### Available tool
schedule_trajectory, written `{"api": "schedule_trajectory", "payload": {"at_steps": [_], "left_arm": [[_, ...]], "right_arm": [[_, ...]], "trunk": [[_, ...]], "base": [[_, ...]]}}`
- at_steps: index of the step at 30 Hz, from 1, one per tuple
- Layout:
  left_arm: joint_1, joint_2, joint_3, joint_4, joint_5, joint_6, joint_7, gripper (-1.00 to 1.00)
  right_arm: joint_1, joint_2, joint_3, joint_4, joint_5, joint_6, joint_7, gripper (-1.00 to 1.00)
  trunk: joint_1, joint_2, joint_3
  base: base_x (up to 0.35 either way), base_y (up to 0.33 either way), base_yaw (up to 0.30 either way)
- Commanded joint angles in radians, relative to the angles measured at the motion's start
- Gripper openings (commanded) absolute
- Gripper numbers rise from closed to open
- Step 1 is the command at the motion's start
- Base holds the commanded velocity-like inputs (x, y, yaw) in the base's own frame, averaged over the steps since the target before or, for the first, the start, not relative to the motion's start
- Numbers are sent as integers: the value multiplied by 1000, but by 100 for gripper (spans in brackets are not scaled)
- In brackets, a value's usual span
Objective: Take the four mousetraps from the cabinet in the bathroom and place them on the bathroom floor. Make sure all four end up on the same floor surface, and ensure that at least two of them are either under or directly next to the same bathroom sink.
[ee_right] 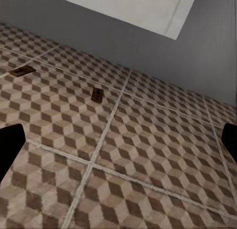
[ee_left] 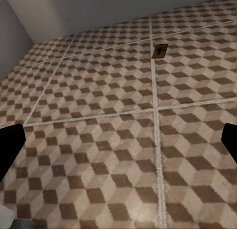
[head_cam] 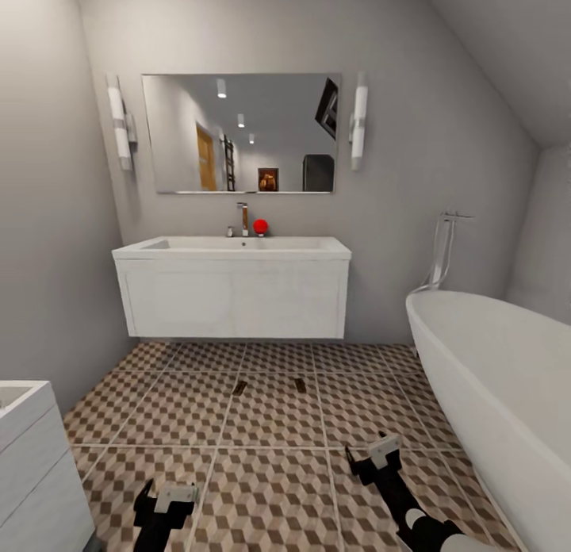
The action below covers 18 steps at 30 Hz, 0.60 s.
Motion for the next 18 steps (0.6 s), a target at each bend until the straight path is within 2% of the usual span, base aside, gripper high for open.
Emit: {"api": "schedule_trajectory", "payload": {"at_steps": [1, 5, 12, 15, 18], "left_arm": [[1, 0, -8, 4, -3, -5, 8, 100], [10, 0, -8, 5, -3, -27, 9, 100], [31, 1, -8, 6, -3, -55, 10, 100], [56, 3, -8, 6, -2, -75, 10, 100], [70, 5, -8, 6, -2, -84, 10, 100]], "right_arm": [[2, 0, 3, 1, 5, -2, -10, 100], [14, -1, 3, 1, -13, -14, -10, 100], [40, -1, 3, 1, -22, -30, -10, 100], [59, 0, 3, 1, -24, -34, -10, 100], [74, 0, 3, 1, -25, -35, -9, 100]], "trunk": [[-1, 0, 5], [-2, 1, 26], [-6, 2, 65], [-7, 3, 81], [-7, 3, 86]], "base": [[0, 0, 0], [0, 0, 0], [0, 0, 0], [0, 0, 0], [0, 0, 0]]}}
